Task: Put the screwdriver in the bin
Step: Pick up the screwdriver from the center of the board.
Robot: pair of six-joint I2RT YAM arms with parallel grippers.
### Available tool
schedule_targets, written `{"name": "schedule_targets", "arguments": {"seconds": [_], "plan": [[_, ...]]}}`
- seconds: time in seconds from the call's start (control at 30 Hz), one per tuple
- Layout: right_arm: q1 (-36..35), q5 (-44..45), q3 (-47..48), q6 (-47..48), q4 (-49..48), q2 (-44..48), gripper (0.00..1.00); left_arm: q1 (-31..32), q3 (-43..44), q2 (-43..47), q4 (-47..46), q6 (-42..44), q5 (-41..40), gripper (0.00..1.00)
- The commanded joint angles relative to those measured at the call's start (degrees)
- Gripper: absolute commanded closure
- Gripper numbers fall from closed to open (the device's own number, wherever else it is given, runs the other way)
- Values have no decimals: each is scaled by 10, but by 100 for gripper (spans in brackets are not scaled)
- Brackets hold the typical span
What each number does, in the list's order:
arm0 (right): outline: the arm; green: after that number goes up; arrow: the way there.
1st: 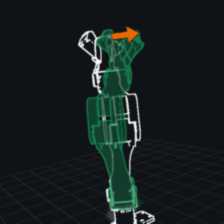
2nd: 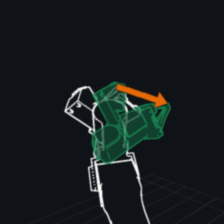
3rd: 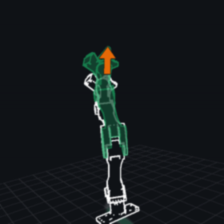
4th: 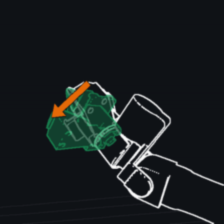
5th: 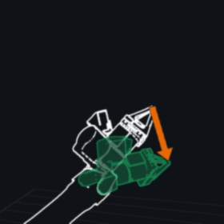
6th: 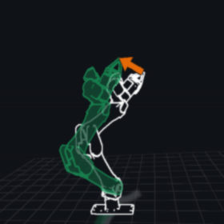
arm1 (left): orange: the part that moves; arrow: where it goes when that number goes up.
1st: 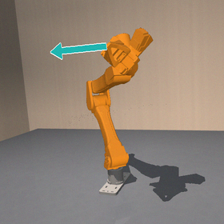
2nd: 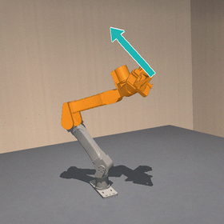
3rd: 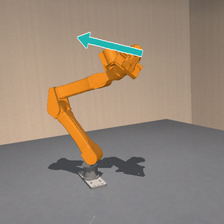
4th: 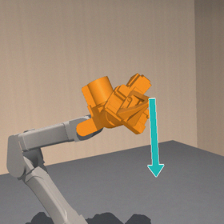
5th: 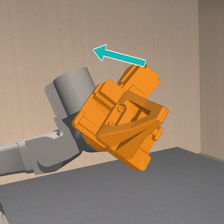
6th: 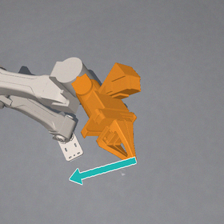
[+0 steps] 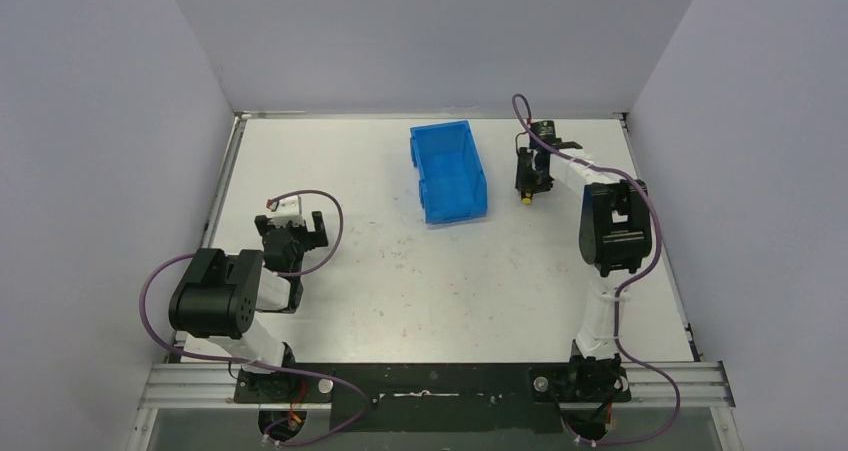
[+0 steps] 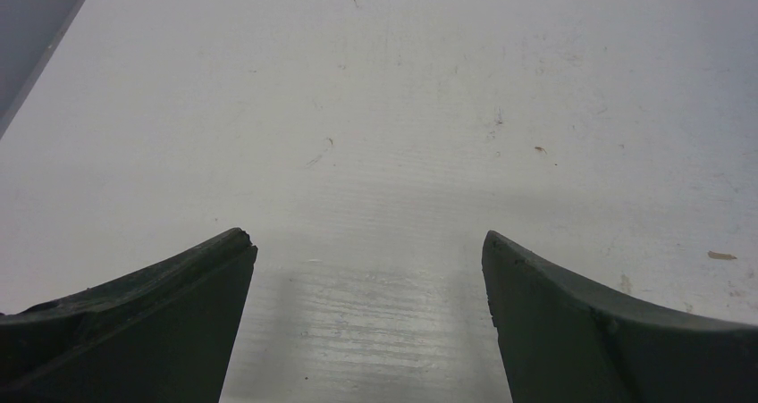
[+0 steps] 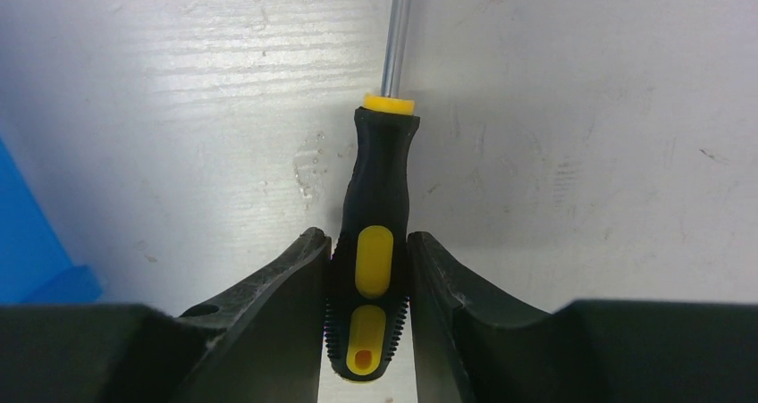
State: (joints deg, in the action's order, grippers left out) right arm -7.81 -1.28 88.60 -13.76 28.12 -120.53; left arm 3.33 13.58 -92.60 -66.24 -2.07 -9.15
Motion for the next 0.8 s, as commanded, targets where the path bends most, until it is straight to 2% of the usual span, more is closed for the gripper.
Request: {"name": "schedule_targets", "arguments": {"seconds": [0.0,0.77], "plan": [[2,25,38,9,16,85,87,1,10,2,-31,3,2,3],[-2,43,261,27,183,220,88,1,10,3,-30,4,2,3]]}}
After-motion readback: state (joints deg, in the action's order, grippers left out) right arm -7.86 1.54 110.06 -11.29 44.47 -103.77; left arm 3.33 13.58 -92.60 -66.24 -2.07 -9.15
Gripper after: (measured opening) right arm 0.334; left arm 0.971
